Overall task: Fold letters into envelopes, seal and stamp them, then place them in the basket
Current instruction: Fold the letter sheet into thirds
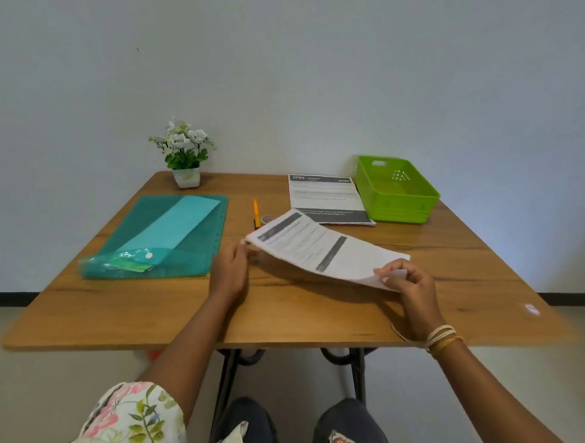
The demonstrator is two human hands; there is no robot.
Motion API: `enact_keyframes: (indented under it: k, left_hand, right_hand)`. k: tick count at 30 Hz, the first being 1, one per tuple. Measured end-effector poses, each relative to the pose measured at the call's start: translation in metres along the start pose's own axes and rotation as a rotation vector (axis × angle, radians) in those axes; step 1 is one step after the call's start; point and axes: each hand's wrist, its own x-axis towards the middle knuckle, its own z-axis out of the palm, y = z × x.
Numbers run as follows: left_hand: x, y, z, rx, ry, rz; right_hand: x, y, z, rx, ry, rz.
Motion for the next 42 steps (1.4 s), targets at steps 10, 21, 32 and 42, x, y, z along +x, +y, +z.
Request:
enact_keyframes:
  k: [10, 21, 32, 42]
  left_hand:
    - [-0.027, 0.000, -0.008, 0.100, -0.102, 0.023]
    - [-0.031, -0.003, -0.008, 0.128, -0.272, 0.031]
    - [-0.032, 0.003, -0.012, 0.169, -0.264, 0.055]
    - [-0.031, 0.000, -0.009, 0.165, -0.261, 0.036]
  right_hand:
    - [0.013, 0.004, -0.034, -0.193, -0.146, 0.137]
    - [0.002, -0.005, 0.069, -1.201, -0.115, -0.046]
    - [0.001, 0.014, 0.152, -1.180, -0.366, -0.082]
    - [0.022, 0.031, 0.058, -1.295, -0.206, 0.081]
